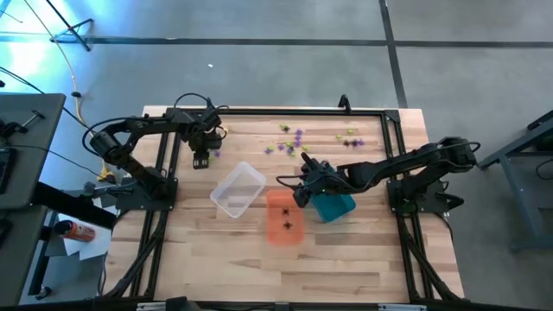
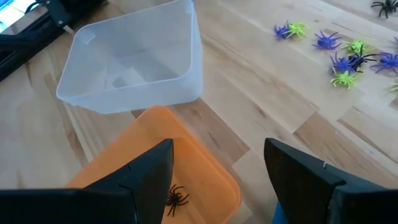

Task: Sort Halloween decoration
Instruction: Put the black spider toy into the orange bin

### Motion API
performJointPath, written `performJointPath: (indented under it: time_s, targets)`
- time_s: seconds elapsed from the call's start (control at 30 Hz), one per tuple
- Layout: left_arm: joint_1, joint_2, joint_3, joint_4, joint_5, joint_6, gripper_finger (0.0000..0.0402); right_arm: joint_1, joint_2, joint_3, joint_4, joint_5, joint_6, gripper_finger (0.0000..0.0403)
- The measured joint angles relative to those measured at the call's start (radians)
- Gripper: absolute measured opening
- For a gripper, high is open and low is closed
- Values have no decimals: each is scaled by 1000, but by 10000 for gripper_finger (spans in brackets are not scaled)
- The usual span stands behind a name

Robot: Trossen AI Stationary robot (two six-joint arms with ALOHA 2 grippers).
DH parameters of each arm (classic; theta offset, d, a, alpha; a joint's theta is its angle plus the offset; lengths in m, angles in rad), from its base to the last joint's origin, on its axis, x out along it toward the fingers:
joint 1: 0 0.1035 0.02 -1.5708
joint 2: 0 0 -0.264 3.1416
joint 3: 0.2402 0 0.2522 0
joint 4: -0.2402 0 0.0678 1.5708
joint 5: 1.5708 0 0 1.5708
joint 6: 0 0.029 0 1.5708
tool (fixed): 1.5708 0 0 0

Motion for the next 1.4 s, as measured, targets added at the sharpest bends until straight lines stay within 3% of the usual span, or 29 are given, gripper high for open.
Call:
performJointPath:
  time_s: [0.23,0.5,0.73,1.0,1.23,1.4]
  targets:
    - [-2,-38,21,-30,12,-18,10,0,0,0,0,10,0,247]
    - [0,-147,150,-172,51,-79,2,0,0,0,0,48,0,247]
    - [0,-297,205,-229,-20,-195,0,0,0,1,0,39,0,247]
    - [-15,-568,192,-174,370,-518,0,-4,-37,91,0,26,-215,247]
    - [-146,-770,185,-59,382,-683,0,-36,-55,211,-1,6,-381,247]
    - [-282,-847,185,89,369,-804,0,-61,-56,304,-8,-144,-430,247]
